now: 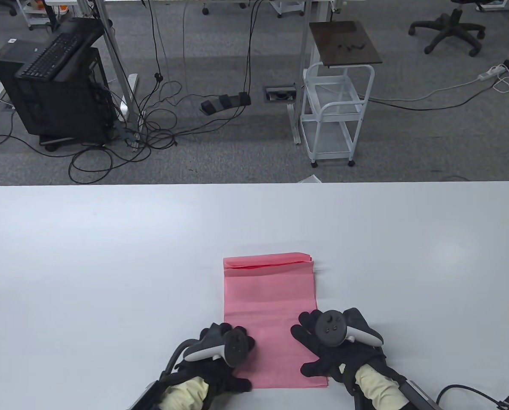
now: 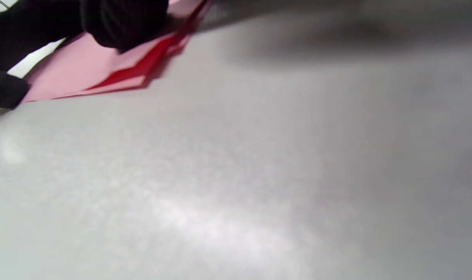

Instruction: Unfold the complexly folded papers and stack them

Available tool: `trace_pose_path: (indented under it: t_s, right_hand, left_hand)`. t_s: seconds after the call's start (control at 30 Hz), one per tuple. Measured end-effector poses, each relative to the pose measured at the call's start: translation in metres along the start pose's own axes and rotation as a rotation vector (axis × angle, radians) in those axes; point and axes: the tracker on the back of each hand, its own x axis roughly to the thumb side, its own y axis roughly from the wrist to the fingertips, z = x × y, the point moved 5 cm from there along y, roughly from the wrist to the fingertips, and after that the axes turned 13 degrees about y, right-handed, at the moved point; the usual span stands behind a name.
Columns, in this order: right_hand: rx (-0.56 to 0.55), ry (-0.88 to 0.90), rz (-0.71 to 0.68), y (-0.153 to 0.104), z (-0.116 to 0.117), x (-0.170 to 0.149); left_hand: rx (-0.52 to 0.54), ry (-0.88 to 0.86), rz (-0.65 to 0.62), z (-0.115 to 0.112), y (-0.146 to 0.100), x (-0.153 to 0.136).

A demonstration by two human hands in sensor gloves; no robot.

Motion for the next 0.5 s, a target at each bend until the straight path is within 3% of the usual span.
trace_pose_path:
  t_s: [0.27,0.33,0.43,0.5]
  right_hand:
    - [0.001,0.002,0.003,0.0,0.0,0.0]
    - [0.002,0.003,0.003,0.0,0.0,0.0]
    - [0.003,0.007,0.001,0.0,0.0,0.0]
    - [0.003,0.01,0.0,0.0,0.0,0.0]
  left_hand:
    - [-0.013,-0.059,-0.021,-0.006,-0.004,-0.011]
    - [-0.005,-0.044,-0.023,0.006,-0.009,-0.008]
    - [0.147,-0.001,-0.065,0.035,-0.008,0.012]
    - [0.131,0.038,-0.145,0.041,0.004,0.036]
